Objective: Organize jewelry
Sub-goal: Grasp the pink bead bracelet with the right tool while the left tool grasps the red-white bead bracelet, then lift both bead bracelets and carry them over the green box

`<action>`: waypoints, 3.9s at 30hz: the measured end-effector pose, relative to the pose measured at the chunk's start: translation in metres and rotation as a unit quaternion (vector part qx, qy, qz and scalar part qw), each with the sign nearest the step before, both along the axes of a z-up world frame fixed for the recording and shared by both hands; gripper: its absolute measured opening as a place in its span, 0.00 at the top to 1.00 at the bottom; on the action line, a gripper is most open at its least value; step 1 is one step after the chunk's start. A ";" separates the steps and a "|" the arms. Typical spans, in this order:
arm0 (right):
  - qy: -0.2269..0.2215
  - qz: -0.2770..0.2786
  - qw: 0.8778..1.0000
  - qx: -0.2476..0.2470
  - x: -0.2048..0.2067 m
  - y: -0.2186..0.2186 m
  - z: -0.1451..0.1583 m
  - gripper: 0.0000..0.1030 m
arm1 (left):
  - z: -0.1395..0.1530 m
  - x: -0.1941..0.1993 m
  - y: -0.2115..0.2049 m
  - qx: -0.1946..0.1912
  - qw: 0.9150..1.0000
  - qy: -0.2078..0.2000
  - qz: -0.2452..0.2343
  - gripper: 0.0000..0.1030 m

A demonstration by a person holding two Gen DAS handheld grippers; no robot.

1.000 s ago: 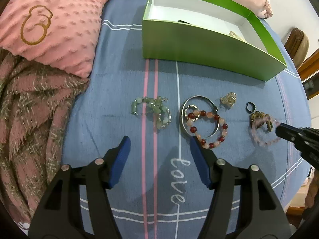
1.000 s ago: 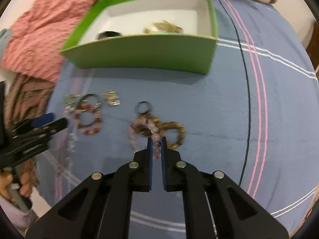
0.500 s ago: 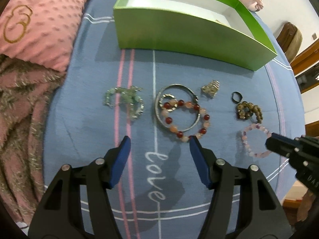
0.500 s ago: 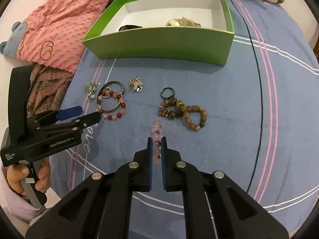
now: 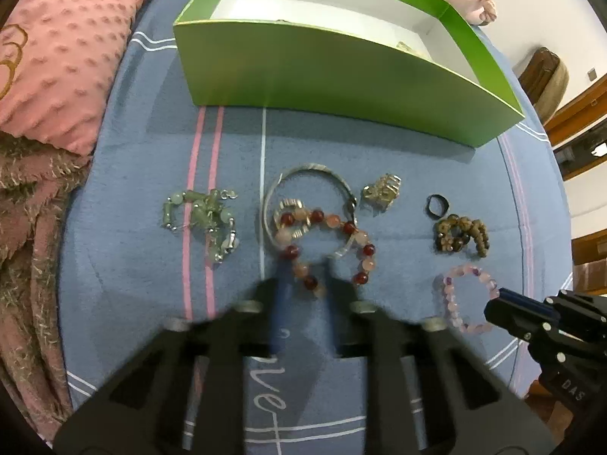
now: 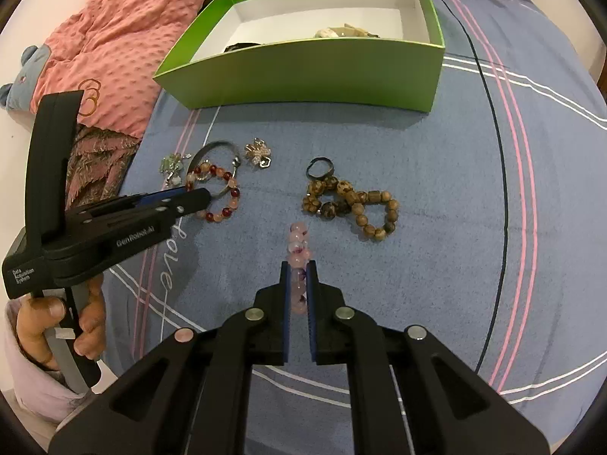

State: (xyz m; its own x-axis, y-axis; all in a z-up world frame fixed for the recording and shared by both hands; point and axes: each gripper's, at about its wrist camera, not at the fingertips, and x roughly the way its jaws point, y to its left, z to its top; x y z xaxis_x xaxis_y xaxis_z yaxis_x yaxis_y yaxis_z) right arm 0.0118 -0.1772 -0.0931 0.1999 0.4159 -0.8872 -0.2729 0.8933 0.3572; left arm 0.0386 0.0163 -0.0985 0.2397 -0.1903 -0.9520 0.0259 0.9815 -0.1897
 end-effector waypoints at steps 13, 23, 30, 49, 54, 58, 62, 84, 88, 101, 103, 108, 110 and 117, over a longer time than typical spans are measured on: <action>0.002 -0.004 1.000 0.005 0.001 -0.002 -0.001 0.93 | 0.039 -0.020 0.027 -0.026 0.999 -0.033 0.003 0.90; -0.025 -0.013 1.000 -0.011 0.001 -0.006 0.015 0.93 | 0.080 -0.040 0.032 -0.015 0.997 -0.070 0.000 0.91; -0.037 -0.017 0.999 -0.012 0.002 -0.009 0.024 0.93 | 0.076 -0.043 0.032 -0.006 0.998 -0.067 -0.002 0.91; -0.015 -0.018 1.000 -0.012 0.000 -0.006 0.010 0.93 | 0.004 -0.034 0.028 0.045 0.999 -0.013 -0.014 0.69; -0.014 -0.018 1.000 -0.013 0.000 -0.005 0.008 0.93 | 0.003 -0.033 0.022 0.059 0.998 -0.018 -0.017 0.81; -0.015 -0.018 1.000 -0.013 -0.001 -0.005 0.008 0.93 | 0.004 -0.030 0.024 0.042 0.999 -0.015 -0.008 0.91; -0.018 -0.019 1.000 -0.012 -0.001 -0.007 0.011 0.93 | 0.024 -0.035 0.034 0.029 0.999 -0.034 -0.002 0.93; -0.093 -0.015 0.995 -0.015 0.003 -0.003 0.068 0.93 | 0.126 -0.048 0.028 0.022 0.990 -0.141 -0.003 0.93; -0.099 -0.012 0.995 -0.021 0.002 -0.001 0.069 0.93 | 0.126 -0.049 0.027 0.025 0.990 -0.141 -0.003 0.93; -0.106 -0.004 0.994 -0.020 0.008 0.004 0.072 0.93 | 0.125 -0.042 0.021 0.035 0.989 -0.140 -0.013 0.93; -0.106 -0.003 0.994 -0.019 0.009 0.006 0.072 0.93 | 0.124 -0.040 0.021 0.034 0.990 -0.139 -0.015 0.93; -0.098 0.001 0.995 -0.018 0.012 0.009 0.068 0.93 | 0.119 -0.039 0.023 0.032 0.991 -0.133 -0.012 0.93; -0.094 0.001 0.995 -0.017 0.013 0.009 0.065 0.93 | 0.118 -0.038 0.024 0.033 0.991 -0.132 -0.010 0.93; -0.103 0.000 0.995 -0.015 0.019 0.009 0.071 0.93 | 0.121 -0.029 0.029 0.035 0.990 -0.136 -0.009 0.93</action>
